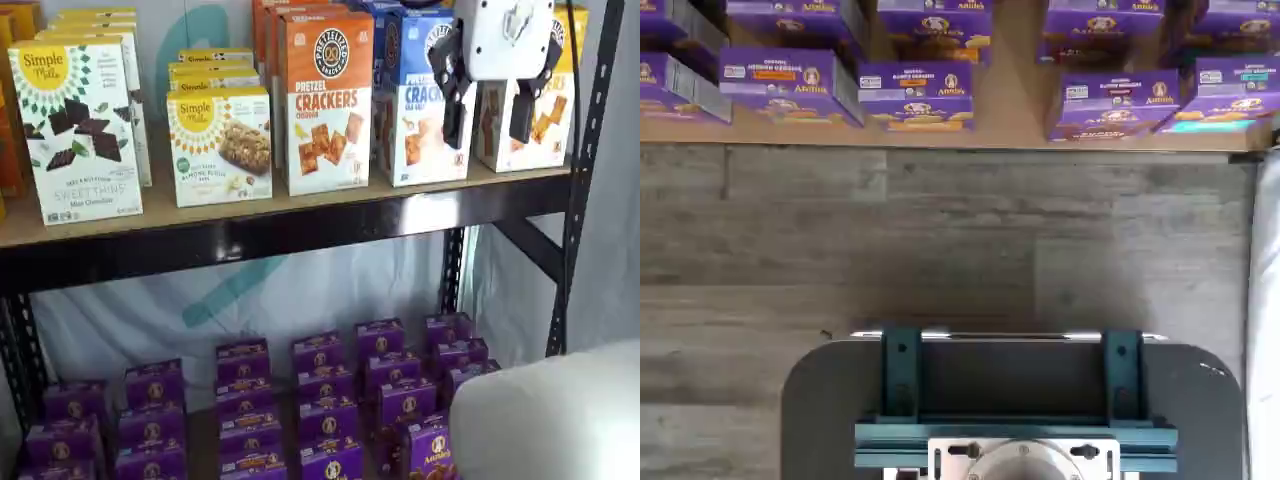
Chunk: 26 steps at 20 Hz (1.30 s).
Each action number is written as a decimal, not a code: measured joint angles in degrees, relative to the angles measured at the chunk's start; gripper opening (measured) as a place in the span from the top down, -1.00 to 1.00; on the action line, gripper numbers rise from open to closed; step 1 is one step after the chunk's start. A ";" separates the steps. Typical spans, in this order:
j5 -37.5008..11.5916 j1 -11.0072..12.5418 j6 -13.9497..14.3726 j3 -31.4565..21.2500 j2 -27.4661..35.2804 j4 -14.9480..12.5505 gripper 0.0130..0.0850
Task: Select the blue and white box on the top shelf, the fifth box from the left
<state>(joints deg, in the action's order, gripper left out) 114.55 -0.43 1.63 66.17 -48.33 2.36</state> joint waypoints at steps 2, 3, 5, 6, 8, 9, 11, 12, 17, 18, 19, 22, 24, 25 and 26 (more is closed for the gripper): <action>0.19 5.02 -2.47 -0.20 -0.10 5.45 -1.00; 0.15 5.54 -2.85 -0.24 -0.15 6.10 -1.00; 0.30 5.78 -3.12 -0.18 -0.08 6.30 -1.00; 0.31 5.80 -3.17 -0.18 -0.07 6.25 -1.00; 0.04 5.71 -3.20 -0.32 -0.14 6.02 -1.00; -0.43 5.49 -3.17 -0.51 -0.29 5.73 -1.00; -1.87 4.65 -2.91 -0.99 -0.62 4.72 -1.00; -2.99 4.37 -2.87 -1.32 -0.78 4.32 -1.00; -10.08 2.31 -2.34 -1.91 0.00 0.65 -1.00; -11.16 2.16 -2.34 -1.69 0.51 0.10 -1.00; -12.61 2.21 -2.50 -1.19 1.33 -0.36 -1.00; -15.56 3.15 -3.41 1.10 4.43 -0.35 -1.00; -16.39 3.49 -3.79 2.80 6.65 -0.45 -1.00; -16.73 3.58 -3.93 3.58 7.71 -0.67 -1.00; -17.07 3.85 -4.20 4.37 8.80 -0.70 -1.00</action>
<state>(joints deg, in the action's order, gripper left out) 97.47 3.42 -2.57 70.55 -39.53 1.65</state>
